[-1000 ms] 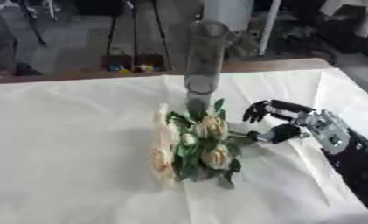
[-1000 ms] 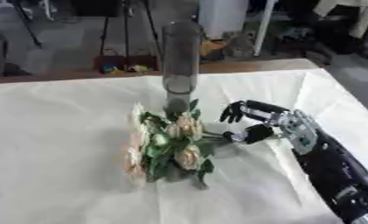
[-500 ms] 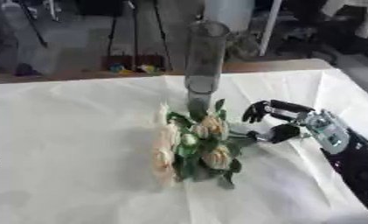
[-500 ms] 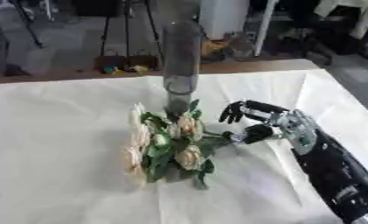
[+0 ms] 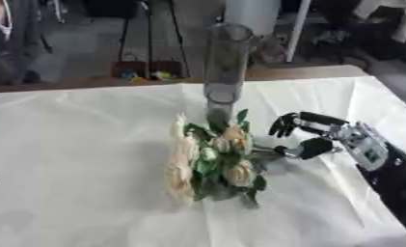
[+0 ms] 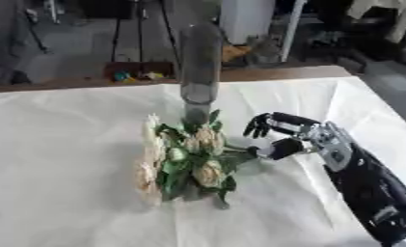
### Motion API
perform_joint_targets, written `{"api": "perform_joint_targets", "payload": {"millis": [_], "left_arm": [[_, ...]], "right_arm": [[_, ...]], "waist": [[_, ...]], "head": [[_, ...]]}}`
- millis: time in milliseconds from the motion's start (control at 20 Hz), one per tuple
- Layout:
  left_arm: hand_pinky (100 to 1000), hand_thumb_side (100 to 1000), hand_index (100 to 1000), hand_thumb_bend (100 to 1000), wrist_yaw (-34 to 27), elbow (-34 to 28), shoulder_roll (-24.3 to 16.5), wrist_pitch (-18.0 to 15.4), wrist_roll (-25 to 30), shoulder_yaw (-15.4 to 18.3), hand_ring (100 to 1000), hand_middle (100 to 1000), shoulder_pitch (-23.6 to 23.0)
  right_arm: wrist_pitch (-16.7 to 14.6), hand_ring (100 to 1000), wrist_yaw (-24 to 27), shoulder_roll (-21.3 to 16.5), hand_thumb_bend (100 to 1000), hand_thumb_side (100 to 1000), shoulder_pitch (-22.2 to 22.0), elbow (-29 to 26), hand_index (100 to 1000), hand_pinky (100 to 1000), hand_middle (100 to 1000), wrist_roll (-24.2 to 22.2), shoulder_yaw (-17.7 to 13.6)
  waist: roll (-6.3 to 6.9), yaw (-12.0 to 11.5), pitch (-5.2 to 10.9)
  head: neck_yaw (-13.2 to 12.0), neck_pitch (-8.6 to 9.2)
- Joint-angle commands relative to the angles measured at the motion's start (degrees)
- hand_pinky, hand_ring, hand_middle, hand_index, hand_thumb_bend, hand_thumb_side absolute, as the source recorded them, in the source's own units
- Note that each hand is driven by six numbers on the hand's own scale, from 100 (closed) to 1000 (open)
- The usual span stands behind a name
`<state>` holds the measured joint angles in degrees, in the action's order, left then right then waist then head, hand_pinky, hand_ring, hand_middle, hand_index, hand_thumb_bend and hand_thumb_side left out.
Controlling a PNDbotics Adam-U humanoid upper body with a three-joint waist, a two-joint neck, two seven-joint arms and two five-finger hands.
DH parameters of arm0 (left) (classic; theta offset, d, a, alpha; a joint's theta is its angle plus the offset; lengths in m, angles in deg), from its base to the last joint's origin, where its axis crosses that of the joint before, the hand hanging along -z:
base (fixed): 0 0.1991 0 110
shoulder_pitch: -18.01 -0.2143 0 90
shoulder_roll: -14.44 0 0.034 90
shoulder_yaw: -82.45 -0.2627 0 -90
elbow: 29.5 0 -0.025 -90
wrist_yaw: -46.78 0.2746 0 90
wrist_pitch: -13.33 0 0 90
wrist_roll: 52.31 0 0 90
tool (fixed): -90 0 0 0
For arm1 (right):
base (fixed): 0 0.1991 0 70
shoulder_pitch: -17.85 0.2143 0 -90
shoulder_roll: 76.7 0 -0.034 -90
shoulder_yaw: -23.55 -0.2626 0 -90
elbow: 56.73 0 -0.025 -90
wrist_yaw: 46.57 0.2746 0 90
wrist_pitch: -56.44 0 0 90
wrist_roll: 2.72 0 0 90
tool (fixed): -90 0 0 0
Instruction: Arrange flowers into the vase.
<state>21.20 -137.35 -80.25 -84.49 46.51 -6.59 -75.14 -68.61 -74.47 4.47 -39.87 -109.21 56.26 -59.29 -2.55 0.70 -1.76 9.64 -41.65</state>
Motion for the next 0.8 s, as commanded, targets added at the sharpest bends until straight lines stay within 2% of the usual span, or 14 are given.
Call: {"api": "perform_joint_targets", "payload": {"millis": [50,800], "left_arm": [[554,985,592,647,0.2,-0.4,-0.7,-0.2,0.2,0.4,423,314,0.2],[552,987,592,646,0.3,-0.3,-0.7,-0.2,0.3,0.5,424,315,0.1]], "right_arm": [[-8.0,729,1.4,-2.5,330,436,0.8,-1.3,797,715,775,-8.3,0.2],[-8.3,725,3.3,-2.4,325,442,0.0,0.1,796,711,771,-11.4,1.7]], "waist": [[0.00,0.1,0.59],[-0.05,0.0,0.56]], "head": [[-0.1,0.28],[0.1,0.07]]}}
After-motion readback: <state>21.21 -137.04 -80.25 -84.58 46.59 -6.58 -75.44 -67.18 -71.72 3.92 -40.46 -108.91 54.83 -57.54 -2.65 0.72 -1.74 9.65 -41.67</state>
